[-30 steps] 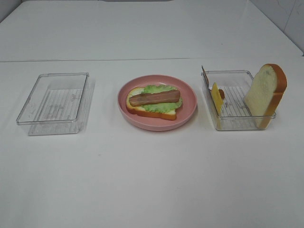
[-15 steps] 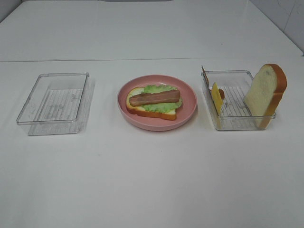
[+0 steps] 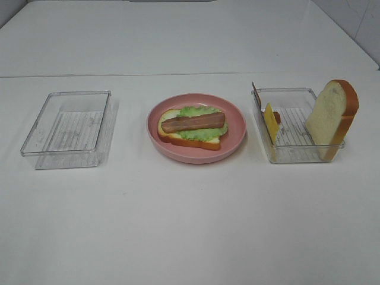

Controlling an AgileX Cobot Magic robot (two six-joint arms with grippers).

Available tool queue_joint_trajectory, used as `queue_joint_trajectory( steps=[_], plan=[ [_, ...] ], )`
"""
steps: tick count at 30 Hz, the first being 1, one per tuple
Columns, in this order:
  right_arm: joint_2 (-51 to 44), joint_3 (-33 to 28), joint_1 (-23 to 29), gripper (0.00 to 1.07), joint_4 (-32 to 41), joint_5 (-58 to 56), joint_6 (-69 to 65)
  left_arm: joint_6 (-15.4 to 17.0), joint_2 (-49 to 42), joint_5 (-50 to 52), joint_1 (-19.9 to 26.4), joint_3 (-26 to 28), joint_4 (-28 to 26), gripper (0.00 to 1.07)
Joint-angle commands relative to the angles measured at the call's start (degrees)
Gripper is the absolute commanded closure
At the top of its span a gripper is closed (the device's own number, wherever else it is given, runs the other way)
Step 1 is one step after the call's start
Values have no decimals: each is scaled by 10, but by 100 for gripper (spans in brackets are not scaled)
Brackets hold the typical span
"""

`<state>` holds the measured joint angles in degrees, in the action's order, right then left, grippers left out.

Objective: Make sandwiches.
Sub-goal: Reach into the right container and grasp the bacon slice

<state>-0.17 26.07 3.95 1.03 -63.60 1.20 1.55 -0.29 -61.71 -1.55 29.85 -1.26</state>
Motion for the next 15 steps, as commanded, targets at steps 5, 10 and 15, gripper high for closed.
queue_joint_trajectory(
  steps=[5,10,15],
  plan=[
    [-17,-2,-3,20,4,6,3,-1,-9,2,1,-1,-1,6],
    [-17,-2,-3,20,36,9,3,-1,-9,2,1,-1,-1,6],
    [12,11,-3,20,33,34,3,-1,-9,2,1,-1,-1,6]
  ],
)
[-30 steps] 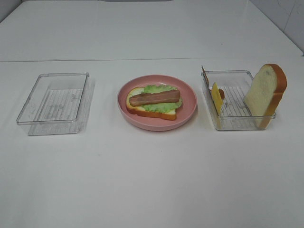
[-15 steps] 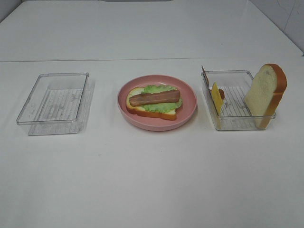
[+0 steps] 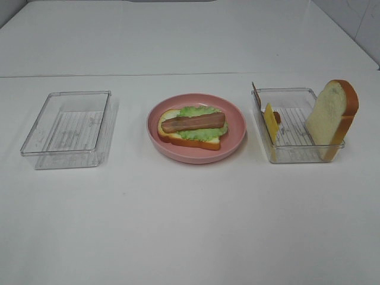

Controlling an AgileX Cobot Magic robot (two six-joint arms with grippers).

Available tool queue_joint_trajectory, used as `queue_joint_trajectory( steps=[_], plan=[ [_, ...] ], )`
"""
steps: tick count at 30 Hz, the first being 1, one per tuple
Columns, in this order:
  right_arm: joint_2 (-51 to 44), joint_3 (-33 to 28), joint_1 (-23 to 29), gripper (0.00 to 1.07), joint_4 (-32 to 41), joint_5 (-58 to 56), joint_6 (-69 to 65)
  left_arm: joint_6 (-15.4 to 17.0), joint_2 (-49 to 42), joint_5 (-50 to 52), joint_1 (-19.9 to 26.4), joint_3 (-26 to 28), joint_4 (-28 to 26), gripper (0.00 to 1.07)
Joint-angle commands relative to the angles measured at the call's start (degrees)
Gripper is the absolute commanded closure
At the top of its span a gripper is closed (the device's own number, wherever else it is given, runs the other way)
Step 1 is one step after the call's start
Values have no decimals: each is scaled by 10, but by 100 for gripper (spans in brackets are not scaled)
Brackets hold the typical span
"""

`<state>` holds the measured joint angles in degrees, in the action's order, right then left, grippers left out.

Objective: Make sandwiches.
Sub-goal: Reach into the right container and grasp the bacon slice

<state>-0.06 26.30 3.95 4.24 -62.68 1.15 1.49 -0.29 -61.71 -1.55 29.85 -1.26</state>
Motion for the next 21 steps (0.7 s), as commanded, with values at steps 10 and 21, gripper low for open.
queue_joint_trajectory(
  steps=[10,21],
  plan=[
    [140,12,-3,20,5,223,-1,-1,-9,2,1,-1,-1,6],
    [338,13,-3,20,19,315,-1,-1,-9,2,1,-1,-1,6]
  ],
)
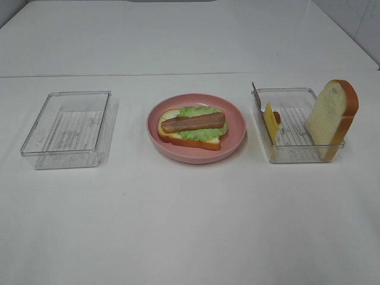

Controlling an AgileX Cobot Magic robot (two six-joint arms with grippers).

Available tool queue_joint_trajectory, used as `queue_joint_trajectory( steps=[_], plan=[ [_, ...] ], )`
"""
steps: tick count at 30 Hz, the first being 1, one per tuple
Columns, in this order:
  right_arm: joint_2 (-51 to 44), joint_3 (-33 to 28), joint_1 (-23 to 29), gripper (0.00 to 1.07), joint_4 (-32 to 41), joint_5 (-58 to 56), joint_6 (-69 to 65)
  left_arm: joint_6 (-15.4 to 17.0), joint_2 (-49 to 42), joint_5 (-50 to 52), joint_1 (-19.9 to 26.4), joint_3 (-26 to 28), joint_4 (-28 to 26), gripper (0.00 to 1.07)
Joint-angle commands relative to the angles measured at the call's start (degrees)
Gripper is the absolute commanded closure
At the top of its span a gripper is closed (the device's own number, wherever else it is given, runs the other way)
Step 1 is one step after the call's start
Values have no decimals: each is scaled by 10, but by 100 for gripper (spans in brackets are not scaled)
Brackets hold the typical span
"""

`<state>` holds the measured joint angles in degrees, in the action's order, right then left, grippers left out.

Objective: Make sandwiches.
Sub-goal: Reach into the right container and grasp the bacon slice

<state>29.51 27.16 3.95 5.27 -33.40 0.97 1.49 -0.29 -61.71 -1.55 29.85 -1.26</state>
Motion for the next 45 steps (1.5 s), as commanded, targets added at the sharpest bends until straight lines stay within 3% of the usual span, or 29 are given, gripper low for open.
queue_joint_trajectory(
  steps=[1,5,10,19,20,23,30,36,45],
  plan=[
    [63,4,-3,20,14,26,1,-1,-9,2,1,-1,-1,6],
    [139,13,-3,20,18,25,1,-1,-9,2,1,-1,-1,6],
    [231,66,-3,20,18,8,7,-1,-9,2,1,-1,-1,6],
    [382,220,-2,20,18,-61,30,-1,-9,2,1,-1,-1,6],
    [411,260,-2,20,18,-84,34,-1,-9,2,1,-1,-1,6],
    [440,297,-2,20,18,-111,35,-1,-9,2,1,-1,-1,6],
    [547,451,-1,20,21,-194,40,-1,-9,2,1,-1,-1,6],
    [602,529,1,20,30,-230,40,-1,-9,2,1,-1,-1,6],
    [693,654,88,20,-19,-252,15,-1,-9,2,1,-1,-1,6]
  ],
)
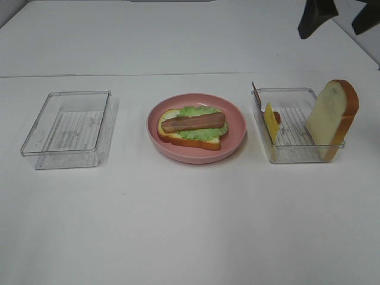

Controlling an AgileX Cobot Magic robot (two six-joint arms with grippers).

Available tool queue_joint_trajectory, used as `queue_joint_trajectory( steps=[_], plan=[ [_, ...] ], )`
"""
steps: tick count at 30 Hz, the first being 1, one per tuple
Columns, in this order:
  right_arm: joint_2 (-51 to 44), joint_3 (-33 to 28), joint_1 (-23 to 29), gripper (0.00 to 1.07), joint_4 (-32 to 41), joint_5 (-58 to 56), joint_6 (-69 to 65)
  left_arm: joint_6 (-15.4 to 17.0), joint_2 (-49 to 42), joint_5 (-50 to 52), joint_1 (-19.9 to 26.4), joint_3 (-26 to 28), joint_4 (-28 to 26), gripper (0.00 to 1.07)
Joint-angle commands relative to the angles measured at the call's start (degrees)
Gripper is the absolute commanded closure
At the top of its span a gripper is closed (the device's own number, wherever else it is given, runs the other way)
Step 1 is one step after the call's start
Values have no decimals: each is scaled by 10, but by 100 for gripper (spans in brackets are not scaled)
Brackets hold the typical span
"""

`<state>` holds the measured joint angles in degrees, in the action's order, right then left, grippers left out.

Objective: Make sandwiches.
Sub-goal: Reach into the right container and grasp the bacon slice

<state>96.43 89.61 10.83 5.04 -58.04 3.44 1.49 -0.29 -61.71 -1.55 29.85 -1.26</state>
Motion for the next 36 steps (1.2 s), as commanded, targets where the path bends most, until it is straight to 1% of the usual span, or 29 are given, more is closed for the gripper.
queue_joint_trajectory(
  steps=[1,2,3,5,6,7,8,10,12,15,16,18,20,23,25,29,36],
  plan=[
    [33,38,25,20,-18,-7,-10,-1,-9,2,1,-1,-1,6],
    [33,38,25,20,-18,-7,-10,-1,-9,2,1,-1,-1,6],
    [54,58,38,20,-18,-11,-11,-1,-9,2,1,-1,-1,6],
    [65,67,41,20,-18,-14,-12,-1,-9,2,1,-1,-1,6],
    [87,87,44,20,-19,-18,-17,-1,-9,2,1,-1,-1,6],
    [87,87,44,20,-19,-18,-17,-1,-9,2,1,-1,-1,6],
    [109,105,44,20,-18,-21,-21,-1,-9,2,1,-1,-1,6],
    [118,113,44,20,-19,-23,-21,-1,-9,2,1,-1,-1,6],
    [159,143,44,20,-28,-27,-21,-1,-9,2,1,-1,-1,6],
    [166,147,44,20,-28,-26,-21,-1,-9,2,1,-1,-1,6],
    [187,159,44,20,-28,-26,-22,-1,-9,2,1,-1,-1,6],
    [195,164,44,20,-29,-26,-22,-1,-9,2,1,-1,-1,6],
    [232,181,42,20,-31,-26,-28,-1,-9,2,1,-1,-1,6],
    [240,184,42,20,-34,-25,-30,-1,-9,2,1,-1,-1,6],
    [270,196,42,20,-44,-23,-34,-1,-9,2,1,-1,-1,6],
    [294,205,42,20,-44,-23,-34,-1,-9,2,1,-1,-1,6],
    [327,214,42,20,-21,6,-38,-1,-9,2,1,-1,-1,6]
  ],
)
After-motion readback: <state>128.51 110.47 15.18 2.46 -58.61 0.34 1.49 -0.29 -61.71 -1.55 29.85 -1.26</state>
